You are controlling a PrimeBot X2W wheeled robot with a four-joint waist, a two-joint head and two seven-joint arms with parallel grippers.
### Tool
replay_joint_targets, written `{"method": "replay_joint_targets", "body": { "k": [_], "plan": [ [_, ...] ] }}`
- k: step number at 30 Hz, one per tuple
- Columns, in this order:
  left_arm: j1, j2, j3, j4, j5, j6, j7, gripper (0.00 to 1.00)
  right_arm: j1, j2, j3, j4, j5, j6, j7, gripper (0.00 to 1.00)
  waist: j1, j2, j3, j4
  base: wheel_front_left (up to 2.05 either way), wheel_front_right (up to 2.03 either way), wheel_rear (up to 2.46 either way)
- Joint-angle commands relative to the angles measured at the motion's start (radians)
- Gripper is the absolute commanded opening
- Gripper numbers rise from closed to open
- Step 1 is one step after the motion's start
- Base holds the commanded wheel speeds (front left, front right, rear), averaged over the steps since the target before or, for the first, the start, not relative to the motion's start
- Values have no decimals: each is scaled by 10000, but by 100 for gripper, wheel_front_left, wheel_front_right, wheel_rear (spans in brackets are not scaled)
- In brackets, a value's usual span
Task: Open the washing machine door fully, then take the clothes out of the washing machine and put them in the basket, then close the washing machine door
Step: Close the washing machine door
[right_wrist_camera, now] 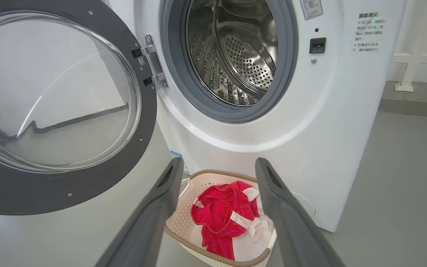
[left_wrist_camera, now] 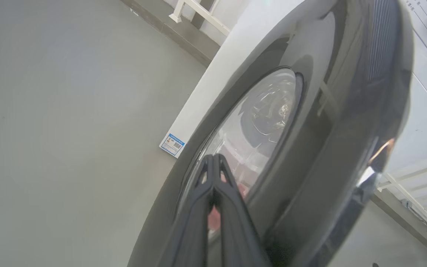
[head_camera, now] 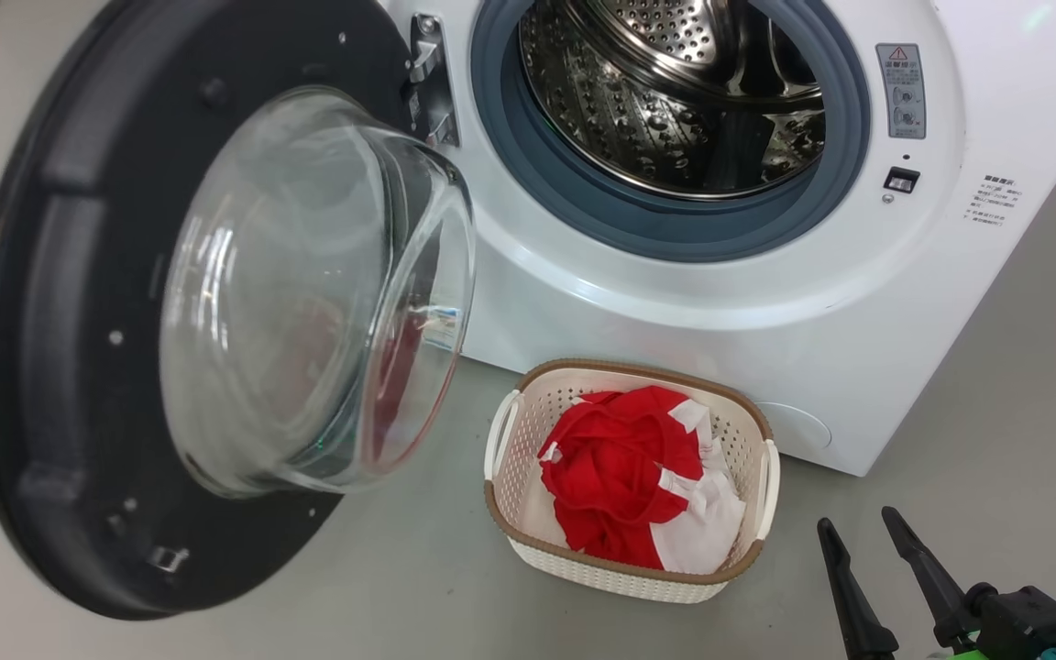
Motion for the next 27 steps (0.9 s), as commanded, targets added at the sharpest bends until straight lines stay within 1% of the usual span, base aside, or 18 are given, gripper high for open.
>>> {"method": "replay_joint_targets", "body": {
  "k": [1, 7, 13, 17, 21, 24, 27],
  "plan": [
    [-89, 469, 197, -440, -157, -70, 106, 0, -126, -118, 227, -212, -99, 75, -65, 100, 0, 0, -24, -10, 0, 0, 0],
    [230, 558, -362, -1620, -747, -70, 254, 0, -115, -87, 244, -197, -97, 75, -65, 100, 0, 0, -95, -128, 0, 0, 0],
    [400, 409, -942, -2766, -1259, -70, 185, 0, -104, -72, 219, -204, -84, 75, -65, 100, 0, 0, -80, -297, 0, 0, 0],
    [444, 417, -1372, -3183, -1275, -71, 53, 0, -135, -65, 228, -184, -84, 75, -65, 100, 0, 0, -104, -480, 0, 0, 0],
    [399, 307, -1791, -3507, -1344, -71, -86, 0, -165, -54, 275, -161, -71, 75, -65, 100, 0, 0, -138, -690, 0, 0, 0],
    [342, 146, -2100, -3820, -1261, -71, -322, 0, -154, -29, 271, -170, -69, 75, -65, 100, 0, 0, -135, -826, 0, 0, 0],
    [222, -133, -2297, -4033, -1179, -71, -716, 0, -147, -2, 282, -172, -71, 75, -65, 100, 0, 0, -121, -953, 0, 0, 0]
  ]
}}
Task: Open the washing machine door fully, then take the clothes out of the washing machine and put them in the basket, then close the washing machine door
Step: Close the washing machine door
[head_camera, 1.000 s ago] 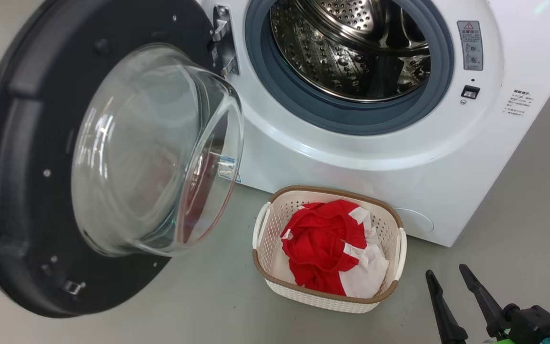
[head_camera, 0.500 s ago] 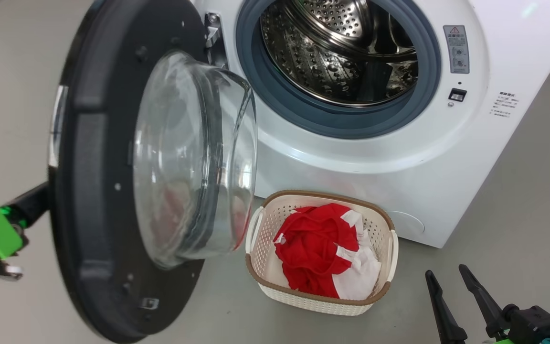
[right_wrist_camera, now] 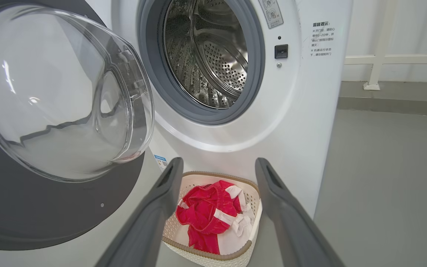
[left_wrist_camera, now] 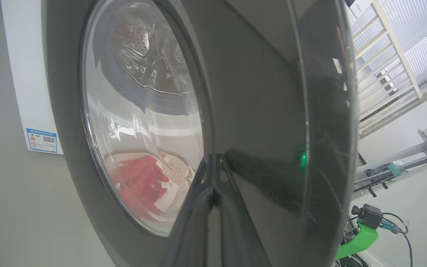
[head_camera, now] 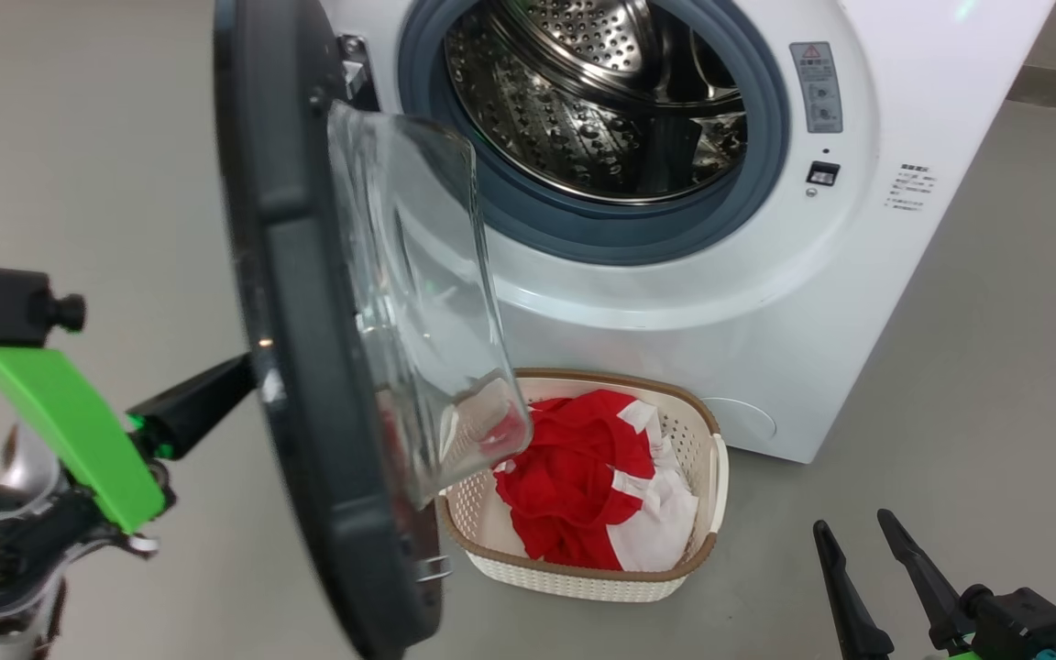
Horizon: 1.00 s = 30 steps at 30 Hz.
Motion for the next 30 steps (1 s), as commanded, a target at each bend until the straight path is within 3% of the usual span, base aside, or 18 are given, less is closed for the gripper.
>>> {"method": "replay_joint_targets", "body": {
  "k": [1, 9, 18, 24, 27, 30],
  "plan": [
    [-517, 74, 223, -565, -38, -82, -200, 0, -152, -61, 260, -222, -70, 75, -65, 100, 0, 0, 14, -125, 0, 0, 0],
    [-874, -220, -53, -633, 71, -82, -930, 0, -201, -31, 306, -215, -74, 75, -65, 100, 0, 0, 45, -377, 0, 0, 0],
    [-784, -162, -92, -166, 242, -82, -1740, 0, -195, 6, 285, -200, -64, 75, -65, 100, 0, 0, 64, -423, 0, 0, 0],
    [-270, -39, -3, 165, 196, -82, -2439, 20, -175, 32, 331, -176, -74, 75, -65, 100, 0, 0, 16, -318, 0, 0, 0],
    [109, 14, 46, 360, 161, -82, -2841, 25, -162, 38, 336, -175, -86, 75, -65, 100, 0, 0, -15, -247, 0, 0, 0],
    [596, 87, 24, 519, 186, -82, -3246, 42, -154, 38, 312, -170, -89, 75, -65, 100, 0, 0, -40, -163, 0, 0, 0]
  ]
}}
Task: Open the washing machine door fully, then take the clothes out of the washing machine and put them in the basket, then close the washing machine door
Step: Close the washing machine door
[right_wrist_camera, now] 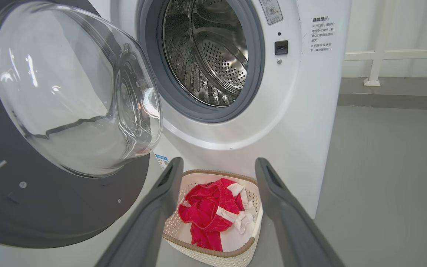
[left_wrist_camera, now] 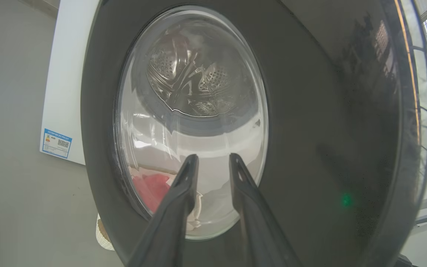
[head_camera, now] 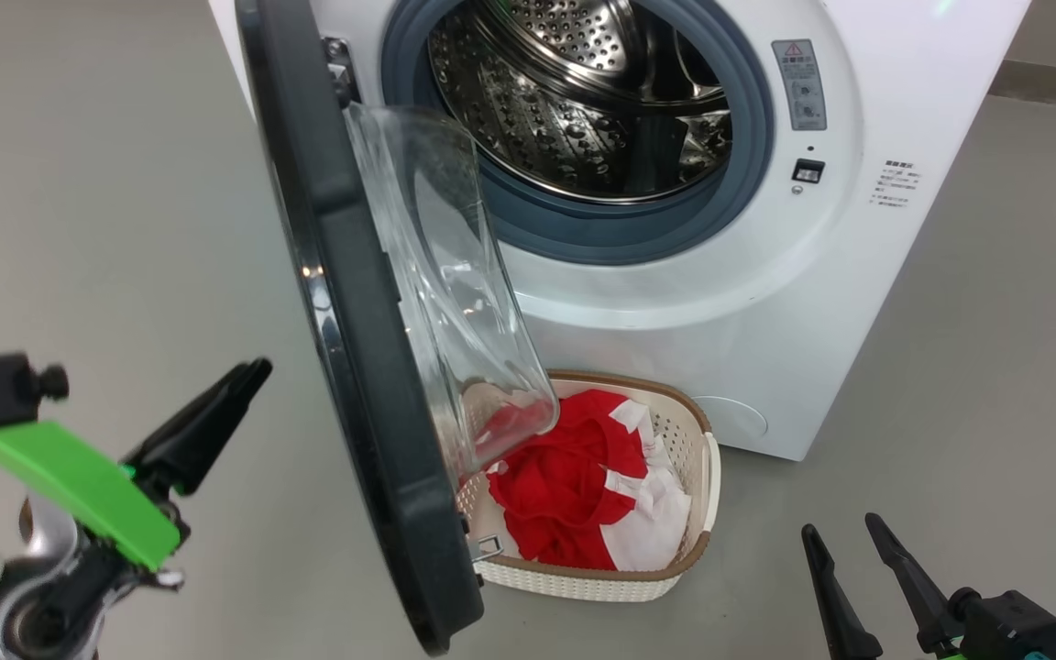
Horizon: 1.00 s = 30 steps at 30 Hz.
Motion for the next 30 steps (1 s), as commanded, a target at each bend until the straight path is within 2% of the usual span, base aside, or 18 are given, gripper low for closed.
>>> {"method": "replay_joint_targets", "body": {
  "k": [1, 2, 3, 4, 5, 10, 23, 30],
  "plan": [
    [-18, 480, 466, -68, 63, -67, -247, 48, -140, -108, 169, -222, -89, 75, -65, 100, 0, -1, -35, 77, 0, 0, 0],
    [140, 447, 455, 55, 89, -67, -436, 62, -125, -108, 140, -225, -89, 75, -65, 100, 0, -1, -44, 127, 0, 0, 0],
    [295, 377, 466, 184, 54, -67, -630, 82, -112, -108, 126, -228, -92, 75, -65, 100, 0, -1, -60, 170, 0, 0, 0],
    [459, 311, 486, 298, -10, -67, -811, 94, -107, -113, 137, -222, -97, 75, -65, 100, 0, -1, -65, 198, 0, 0, 0],
    [625, 255, 488, 394, -66, -67, -973, 100, -110, -119, 137, -213, -98, 75, -65, 100, 0, -1, -66, 232, 0, 0, 0],
    [1512, 38, 546, 611, -567, -67, -1629, 100, -156, -147, 137, -172, -95, 75, -65, 100, 0, -1, -86, 378, 0, 0, 0],
    [2812, -631, -98, 1398, -718, -67, -3629, 100, -321, -229, 256, -125, -82, 75, -65, 100, 0, -1, -7, 530, 0, 0, 0],
    [3104, -762, -661, 1910, -282, -67, -4911, 100, -395, -257, 277, -108, -58, 75, -65, 100, 0, -1, 84, 478, 0, 0, 0]
  ]
}}
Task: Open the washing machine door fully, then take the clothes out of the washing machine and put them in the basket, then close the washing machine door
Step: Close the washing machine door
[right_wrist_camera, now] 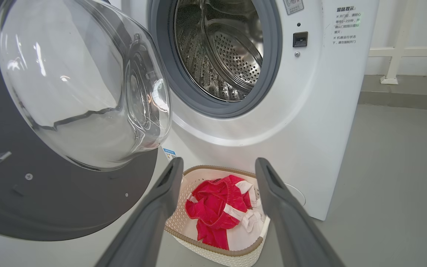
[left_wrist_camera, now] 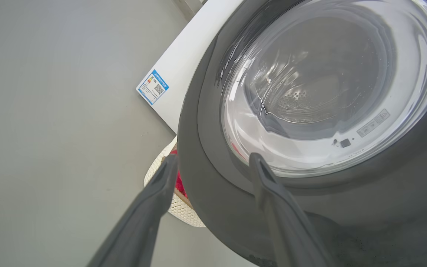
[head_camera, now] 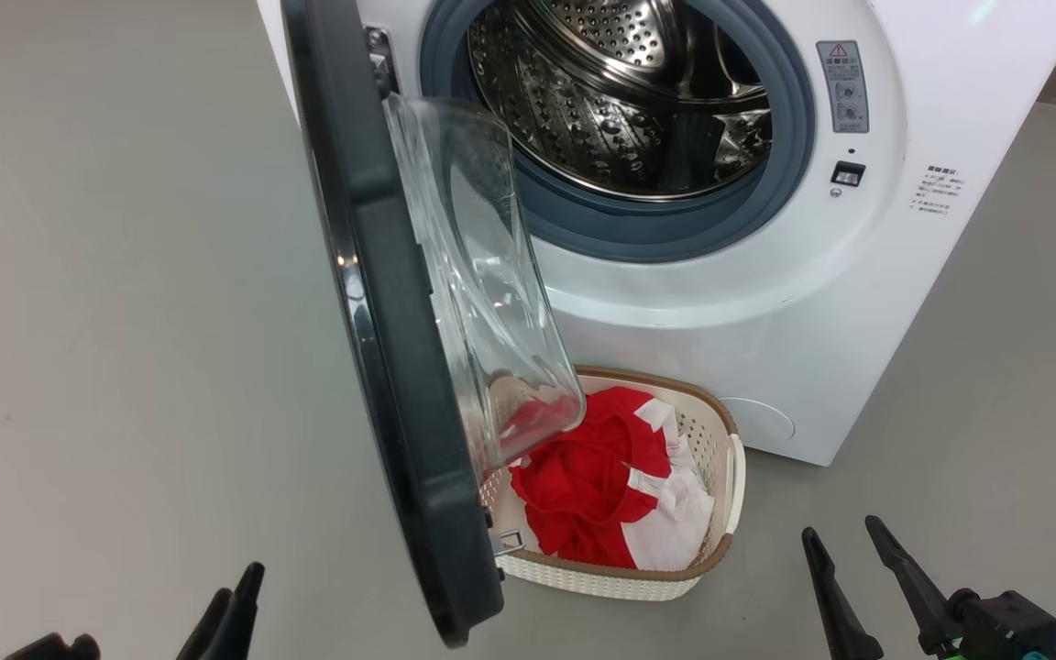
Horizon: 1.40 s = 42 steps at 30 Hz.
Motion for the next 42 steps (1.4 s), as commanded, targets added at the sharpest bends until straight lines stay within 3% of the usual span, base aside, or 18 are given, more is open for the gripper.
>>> {"method": "replay_joint_targets", "body": {
  "k": [1, 6, 9, 19, 29, 35, 42],
  "plan": [
    [-222, 251, 327, -98, 126, -65, -172, 100, -380, -142, 203, -202, -58, 75, -65, 100, 0, 0, 10, -4, 0, 0, 0],
    [-220, 139, 153, 347, 1077, -65, -570, 100, -391, -158, 202, -186, -55, 75, -65, 100, 0, 0, 4, -9, 0, 0, 0],
    [-212, -133, 762, 479, 2215, -65, -594, 100, -372, -155, 191, -181, -50, 75, -65, 100, 0, 0, -25, 19, 0, 0, 0],
    [499, -1562, 2899, -9, 7697, -65, -600, 100, -368, -126, 240, -125, -54, 75, -65, 100, 0, 0, -170, 105, 0, 0, 0],
    [1196, -2730, 3923, -1530, 11528, -65, -600, 100, -387, -102, 276, -148, -32, 75, -65, 100, 0, 0, -217, 70, 0, 0, 0],
    [1541, -3220, 4123, -2075, 12425, -65, -601, 100, -406, -83, 239, -135, -27, 75, -65, 100, 0, 0, -209, 34, 0, 0, 0],
    [1651, -3469, 4256, -2131, 12654, -65, -601, 100, -415, -73, 236, -110, -33, 75, -65, 100, 0, 0, -165, 7, 0, 0, 0]
  ]
}}
